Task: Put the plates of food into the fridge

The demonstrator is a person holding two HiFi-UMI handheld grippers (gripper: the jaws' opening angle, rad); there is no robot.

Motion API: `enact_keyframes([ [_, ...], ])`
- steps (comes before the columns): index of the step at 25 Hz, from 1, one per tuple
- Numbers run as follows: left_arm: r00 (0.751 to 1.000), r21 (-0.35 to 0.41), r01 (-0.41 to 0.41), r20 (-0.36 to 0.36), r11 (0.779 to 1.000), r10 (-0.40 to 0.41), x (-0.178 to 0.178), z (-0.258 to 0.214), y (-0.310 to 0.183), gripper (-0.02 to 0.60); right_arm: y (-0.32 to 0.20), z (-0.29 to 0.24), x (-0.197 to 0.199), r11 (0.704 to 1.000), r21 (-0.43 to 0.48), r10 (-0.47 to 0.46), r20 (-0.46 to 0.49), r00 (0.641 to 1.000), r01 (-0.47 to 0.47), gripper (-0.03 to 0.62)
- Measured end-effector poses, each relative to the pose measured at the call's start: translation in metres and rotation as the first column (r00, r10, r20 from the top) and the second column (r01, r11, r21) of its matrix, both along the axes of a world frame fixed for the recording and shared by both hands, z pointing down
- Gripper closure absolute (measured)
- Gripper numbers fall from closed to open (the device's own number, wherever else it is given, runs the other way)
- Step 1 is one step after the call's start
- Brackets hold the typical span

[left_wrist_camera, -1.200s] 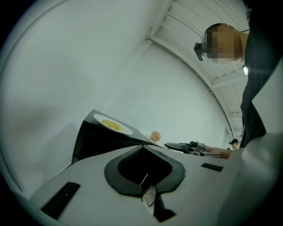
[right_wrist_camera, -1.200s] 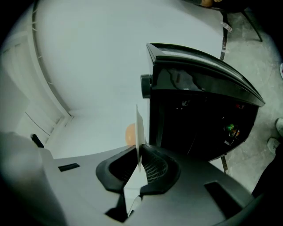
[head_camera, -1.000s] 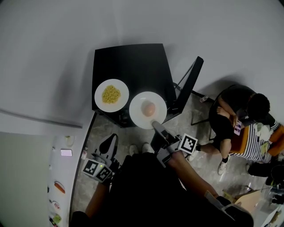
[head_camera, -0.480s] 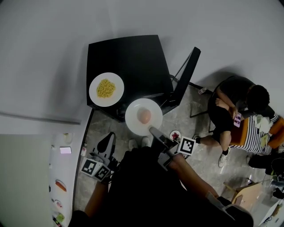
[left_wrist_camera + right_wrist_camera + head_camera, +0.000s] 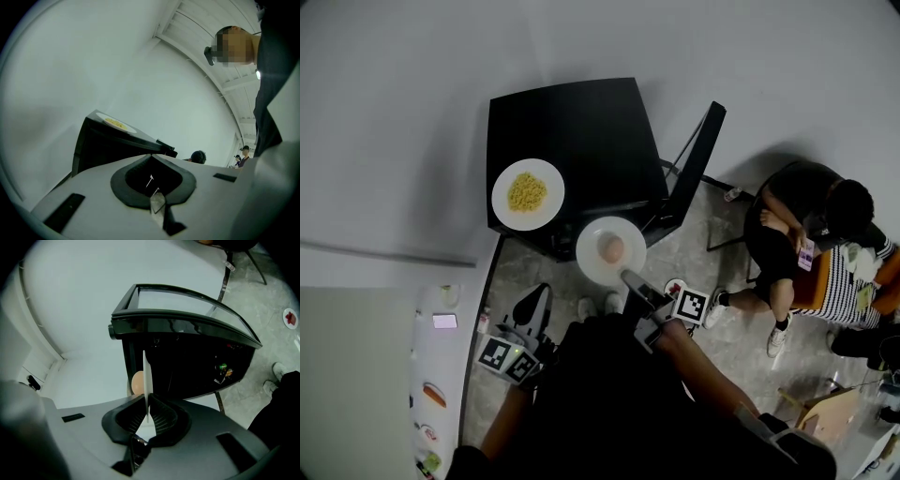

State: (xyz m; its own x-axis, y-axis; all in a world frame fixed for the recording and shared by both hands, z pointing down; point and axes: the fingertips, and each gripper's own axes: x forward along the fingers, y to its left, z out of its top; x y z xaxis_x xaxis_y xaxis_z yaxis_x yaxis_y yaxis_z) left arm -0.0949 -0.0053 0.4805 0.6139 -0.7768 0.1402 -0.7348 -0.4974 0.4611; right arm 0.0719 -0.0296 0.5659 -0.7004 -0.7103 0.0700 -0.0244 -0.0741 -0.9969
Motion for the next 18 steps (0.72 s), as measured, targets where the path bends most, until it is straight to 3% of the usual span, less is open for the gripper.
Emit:
enact_keyframes([
  [18,1.000,-0.005,0.004,0.025,1.000,-0.004,-0.010,0.000,-0.017,0.558,-0.063,0.064,0.004,0.986,-0.113,0.114,-0.055,0.992,-0.120,0.553],
])
